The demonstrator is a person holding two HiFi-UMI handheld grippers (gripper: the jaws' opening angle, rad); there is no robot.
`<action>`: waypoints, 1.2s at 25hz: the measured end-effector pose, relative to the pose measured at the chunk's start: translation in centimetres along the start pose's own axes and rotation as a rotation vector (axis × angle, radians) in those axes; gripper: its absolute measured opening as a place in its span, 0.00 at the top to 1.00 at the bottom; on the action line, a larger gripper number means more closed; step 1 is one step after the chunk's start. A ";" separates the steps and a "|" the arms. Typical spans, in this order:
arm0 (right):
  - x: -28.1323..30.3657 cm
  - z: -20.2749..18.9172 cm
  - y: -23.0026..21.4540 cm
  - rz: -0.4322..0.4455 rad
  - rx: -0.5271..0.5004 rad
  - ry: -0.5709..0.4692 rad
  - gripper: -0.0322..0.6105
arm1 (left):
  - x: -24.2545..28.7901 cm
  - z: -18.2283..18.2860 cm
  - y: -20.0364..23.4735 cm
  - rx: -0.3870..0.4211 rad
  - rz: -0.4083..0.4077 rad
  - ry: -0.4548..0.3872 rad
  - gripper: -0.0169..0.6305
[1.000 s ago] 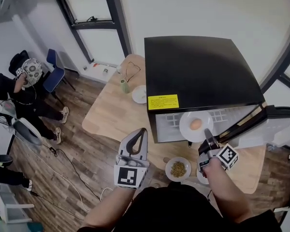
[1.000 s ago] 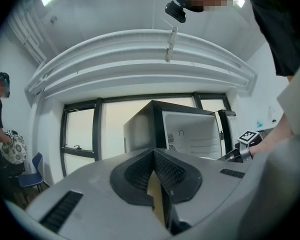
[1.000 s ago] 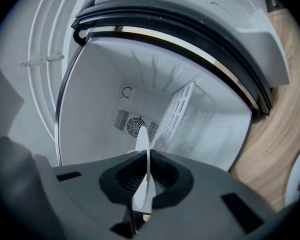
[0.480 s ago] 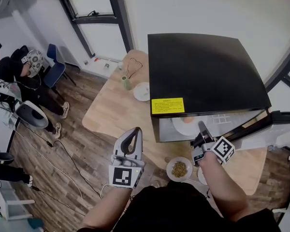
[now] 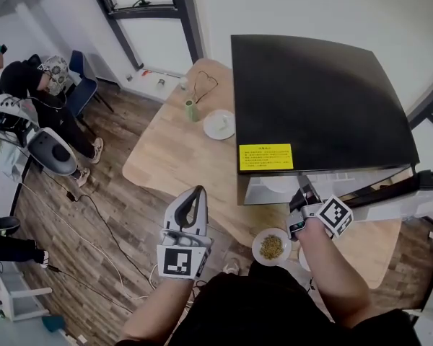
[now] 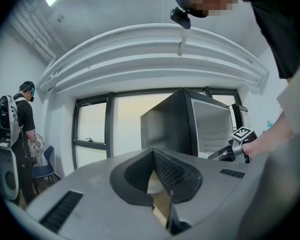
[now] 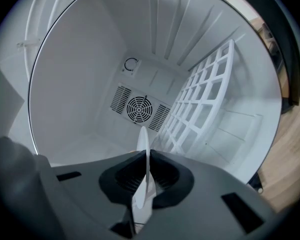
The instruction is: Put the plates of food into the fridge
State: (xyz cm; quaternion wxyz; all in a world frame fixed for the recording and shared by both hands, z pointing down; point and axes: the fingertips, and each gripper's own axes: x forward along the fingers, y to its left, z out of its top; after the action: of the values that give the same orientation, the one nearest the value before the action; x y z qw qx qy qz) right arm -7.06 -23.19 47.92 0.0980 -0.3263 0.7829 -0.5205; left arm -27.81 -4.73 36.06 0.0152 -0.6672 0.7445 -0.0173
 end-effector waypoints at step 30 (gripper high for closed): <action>3.4 0.2 1.2 -0.268 -0.519 0.125 0.67 | -1.4 -0.1 3.1 -0.013 0.065 -0.008 0.97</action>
State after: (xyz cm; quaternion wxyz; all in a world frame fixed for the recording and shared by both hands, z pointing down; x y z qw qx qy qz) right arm -10.02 -25.12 47.36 -0.1066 -0.4084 0.8443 -0.3302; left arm -30.72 -2.97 36.01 0.0142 -0.6428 0.7658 -0.0092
